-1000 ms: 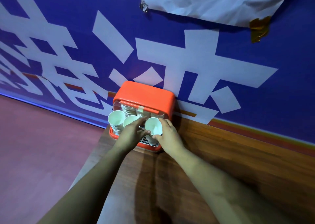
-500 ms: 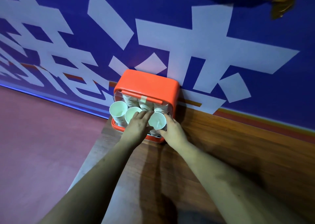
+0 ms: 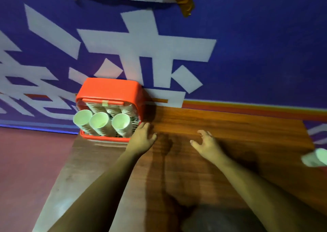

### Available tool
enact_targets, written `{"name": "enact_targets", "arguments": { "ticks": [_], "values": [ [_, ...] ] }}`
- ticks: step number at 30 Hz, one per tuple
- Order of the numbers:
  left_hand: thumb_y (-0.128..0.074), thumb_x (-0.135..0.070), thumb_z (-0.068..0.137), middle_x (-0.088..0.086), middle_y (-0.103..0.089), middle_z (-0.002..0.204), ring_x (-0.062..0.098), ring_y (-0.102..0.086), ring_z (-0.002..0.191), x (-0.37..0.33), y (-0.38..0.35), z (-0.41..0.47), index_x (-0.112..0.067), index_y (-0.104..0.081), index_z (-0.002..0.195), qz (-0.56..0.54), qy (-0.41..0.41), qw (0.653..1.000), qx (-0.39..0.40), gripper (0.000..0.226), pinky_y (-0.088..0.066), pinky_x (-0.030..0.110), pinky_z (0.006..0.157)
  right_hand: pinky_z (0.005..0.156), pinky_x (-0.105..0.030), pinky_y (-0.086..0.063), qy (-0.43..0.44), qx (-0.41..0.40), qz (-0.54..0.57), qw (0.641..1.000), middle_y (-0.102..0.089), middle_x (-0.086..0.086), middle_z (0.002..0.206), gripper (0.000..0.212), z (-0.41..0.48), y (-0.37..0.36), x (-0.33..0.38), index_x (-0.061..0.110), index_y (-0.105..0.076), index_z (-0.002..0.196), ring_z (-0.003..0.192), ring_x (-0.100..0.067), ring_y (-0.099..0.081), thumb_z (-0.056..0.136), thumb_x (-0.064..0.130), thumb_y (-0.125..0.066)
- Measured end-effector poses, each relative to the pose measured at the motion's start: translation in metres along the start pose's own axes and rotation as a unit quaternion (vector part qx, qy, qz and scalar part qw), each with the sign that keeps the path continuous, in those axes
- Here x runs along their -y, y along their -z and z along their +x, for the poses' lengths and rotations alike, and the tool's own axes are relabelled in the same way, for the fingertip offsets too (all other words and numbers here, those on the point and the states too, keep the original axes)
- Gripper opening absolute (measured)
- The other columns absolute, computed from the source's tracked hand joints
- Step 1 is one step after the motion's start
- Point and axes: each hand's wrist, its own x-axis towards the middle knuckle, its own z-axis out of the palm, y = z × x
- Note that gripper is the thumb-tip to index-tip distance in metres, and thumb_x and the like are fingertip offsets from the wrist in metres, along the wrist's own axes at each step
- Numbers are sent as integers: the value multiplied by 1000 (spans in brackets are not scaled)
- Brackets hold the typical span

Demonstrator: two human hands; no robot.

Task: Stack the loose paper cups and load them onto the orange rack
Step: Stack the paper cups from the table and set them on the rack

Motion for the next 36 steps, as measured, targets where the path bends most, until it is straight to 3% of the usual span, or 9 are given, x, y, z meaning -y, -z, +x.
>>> {"name": "enact_targets", "arguments": {
  "ticks": [7, 13, 17, 22, 25, 27, 30, 33, 36],
  "values": [
    [-66, -30, 90, 4, -56, 123, 18, -57, 109, -153, -99, 18, -13, -55, 125, 1, -58, 995, 78, 41, -47, 30, 93, 102, -30, -38, -37, -71, 2, 997, -48, -8, 137, 63, -40, 138, -140, 11, -46, 140, 124, -25, -50, 87, 39, -67],
    [-65, -29, 91, 8, -59, 121, 21, -59, 106, -309, -204, 34, -9, -57, 123, -22, -110, 984, 135, 38, -41, 22, 85, 91, -28, -41, -85, -175, 17, 981, -54, -15, 129, 57, -70, 249, -276, 6, -55, 131, 108, -31, -59, 81, 26, -75],
    [-67, -26, 90, 9, -65, 117, 23, -62, 103, -398, -280, 39, -7, -61, 117, -51, -113, 977, 171, 34, -43, 23, 82, 100, -35, -39, -149, -206, 77, 964, -51, -20, 133, 61, -77, 308, -372, 3, -51, 134, 121, -33, -51, 81, 22, -75],
    [-65, -30, 92, 9, -64, 123, 23, -61, 114, -456, -366, 48, -8, -58, 127, -40, -92, 965, 240, 42, -44, 27, 92, 107, -41, -41, -201, -174, 166, 950, -47, -15, 143, 74, -64, 310, -459, 6, -41, 143, 130, -28, -48, 80, 23, -76],
    [-64, -25, 93, 11, -64, 122, 27, -60, 114, -472, -408, 57, -7, -57, 127, -33, -56, 964, 259, 40, -43, 27, 90, 103, -44, -45, -211, -136, 187, 950, -53, -14, 137, 65, -46, 292, -490, 6, -43, 140, 125, -30, -53, 83, 17, -72],
    [-63, -21, 93, 13, -61, 131, 28, -58, 121, -475, -431, 65, -5, -53, 134, -17, -47, 963, 264, 45, -44, 28, 95, 101, -44, -46, -202, -120, 195, 952, -55, -14, 136, 61, -30, 280, -504, 5, -45, 139, 121, -29, -56, 83, 11, -71],
    [-59, -13, 92, 13, -50, 147, 26, -50, 132, -472, -453, 74, -4, -42, 145, 7, -55, 959, 277, 56, -39, 26, 103, 106, -44, -44, -183, -99, 214, 954, -46, -11, 147, 73, -11, 264, -514, 9, -36, 147, 128, -26, -52, 83, 8, -71],
    [-62, -8, 90, 13, -50, 145, 27, -49, 131, -468, -467, 78, -5, -44, 142, 39, -81, 950, 298, 55, -37, 24, 96, 107, -46, -43, -162, -98, 233, 954, -45, -7, 148, 78, 5, 250, -524, 15, -36, 148, 132, -24, -48, 80, 9, -73],
    [-69, -7, 85, 8, -55, 140, 25, -51, 129, -459, -477, 79, -10, -47, 142, 23, -94, 944, 316, 61, -36, 19, 96, 102, -42, -48, -141, -100, 245, 954, -56, 0, 136, 72, 12, 240, -526, 20, -46, 141, 123, -19, -55, 76, 17, -77]
  ]
}}
